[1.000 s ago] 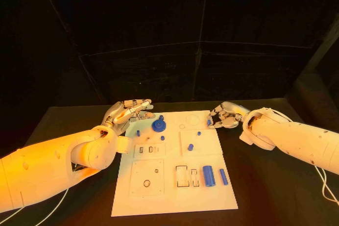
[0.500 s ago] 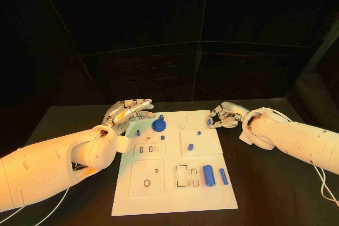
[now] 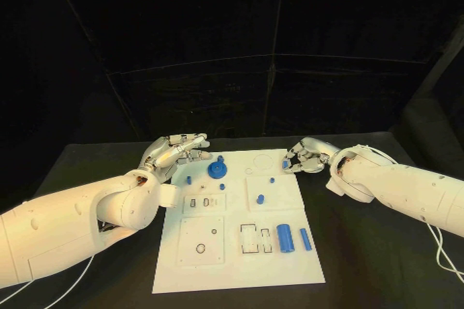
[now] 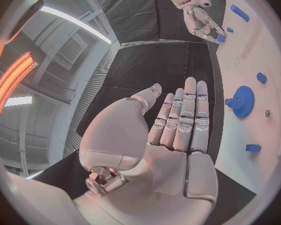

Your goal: Assemble the parts on the task board

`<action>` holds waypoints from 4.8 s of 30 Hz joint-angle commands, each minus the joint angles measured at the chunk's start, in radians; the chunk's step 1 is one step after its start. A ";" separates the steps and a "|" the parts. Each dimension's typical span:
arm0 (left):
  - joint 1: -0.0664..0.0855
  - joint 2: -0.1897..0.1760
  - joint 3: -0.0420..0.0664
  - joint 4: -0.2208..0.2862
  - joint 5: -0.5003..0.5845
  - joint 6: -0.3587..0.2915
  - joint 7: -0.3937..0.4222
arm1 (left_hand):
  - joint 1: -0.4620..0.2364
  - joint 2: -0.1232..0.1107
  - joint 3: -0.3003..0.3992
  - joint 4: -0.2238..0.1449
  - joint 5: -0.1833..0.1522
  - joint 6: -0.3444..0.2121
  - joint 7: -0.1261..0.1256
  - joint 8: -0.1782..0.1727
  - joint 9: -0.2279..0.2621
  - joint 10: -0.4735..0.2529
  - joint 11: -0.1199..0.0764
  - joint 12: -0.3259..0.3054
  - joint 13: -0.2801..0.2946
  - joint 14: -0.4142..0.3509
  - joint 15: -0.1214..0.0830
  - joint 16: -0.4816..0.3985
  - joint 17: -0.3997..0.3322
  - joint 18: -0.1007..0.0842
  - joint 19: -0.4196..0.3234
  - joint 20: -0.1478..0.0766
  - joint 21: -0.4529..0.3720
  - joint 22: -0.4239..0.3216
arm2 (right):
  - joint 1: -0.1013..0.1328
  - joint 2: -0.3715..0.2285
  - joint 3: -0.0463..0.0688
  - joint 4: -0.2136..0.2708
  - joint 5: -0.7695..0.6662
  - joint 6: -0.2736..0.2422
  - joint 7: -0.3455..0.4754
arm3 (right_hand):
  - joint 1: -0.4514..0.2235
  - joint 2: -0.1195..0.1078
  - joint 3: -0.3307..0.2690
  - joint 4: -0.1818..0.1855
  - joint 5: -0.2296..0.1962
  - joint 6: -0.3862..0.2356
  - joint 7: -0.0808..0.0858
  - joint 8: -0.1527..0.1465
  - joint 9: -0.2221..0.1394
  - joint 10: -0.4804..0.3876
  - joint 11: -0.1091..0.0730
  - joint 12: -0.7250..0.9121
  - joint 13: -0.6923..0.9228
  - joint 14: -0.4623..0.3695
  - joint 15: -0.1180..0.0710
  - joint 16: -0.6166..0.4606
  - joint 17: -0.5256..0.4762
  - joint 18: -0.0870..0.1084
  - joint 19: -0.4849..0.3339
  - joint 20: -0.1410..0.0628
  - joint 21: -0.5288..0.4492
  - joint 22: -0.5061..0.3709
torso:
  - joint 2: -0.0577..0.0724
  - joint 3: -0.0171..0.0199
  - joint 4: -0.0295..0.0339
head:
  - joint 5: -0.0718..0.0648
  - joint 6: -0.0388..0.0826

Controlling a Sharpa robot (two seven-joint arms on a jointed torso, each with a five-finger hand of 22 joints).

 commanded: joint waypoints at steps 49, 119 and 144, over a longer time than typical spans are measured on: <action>0.006 0.007 0.000 -0.045 0.024 -0.015 0.023 | -0.016 -0.001 0.022 -0.006 0.002 0.012 0.006 0.007 0.000 0.010 -0.001 0.004 -0.001 0.001 -0.001 -0.008 0.006 0.013 -0.001 0.000 -0.004 -0.002 | -0.023 0.188 -0.029 0.338 -0.273 -0.165 -0.424 | -0.060 0.033 0.154 -0.010 0.002 0.039 -0.011 -0.004 -0.002 0.010 -0.020 0.014 0.087 0.082 -0.017 0.009 0.153 -0.012 0.021 -0.020 0.024 0.042 | -0.039 -0.0187 0.0116 | 0.063 -0.051; 0.007 0.012 0.000 -0.051 0.028 -0.009 0.017 | -0.023 -0.003 0.033 -0.008 0.002 0.016 0.006 0.009 0.000 0.016 -0.002 0.006 -0.002 0.001 -0.002 -0.011 0.008 0.013 -0.001 -0.001 -0.003 -0.002 | -0.093 0.276 -0.040 0.290 -0.392 -0.049 -0.485 | -0.128 -0.049 0.177 -0.004 0.009 0.031 -0.006 -0.020 -0.004 0.005 -0.015 0.006 0.081 0.081 -0.014 0.005 0.146 -0.011 0.019 -0.018 0.020 0.037 | -0.040 -0.0186 0.0124 | 0.093 -0.084; 0.006 0.014 0.000 -0.055 0.028 -0.007 0.017 | -0.024 -0.004 0.035 -0.009 0.002 0.016 0.006 0.009 -0.001 0.016 -0.002 0.005 -0.002 0.000 -0.002 -0.012 0.008 0.013 -0.001 -0.001 -0.003 -0.002 | -0.094 0.284 -0.040 0.283 -0.397 -0.103 -0.493 | -0.176 -0.099 0.157 0.023 0.002 -0.018 0.010 -0.045 -0.005 -0.016 0.000 -0.016 0.058 0.079 -0.001 0.001 0.139 -0.009 0.014 -0.007 0.014 0.027 | -0.039 -0.0184 0.0114 | 0.092 -0.085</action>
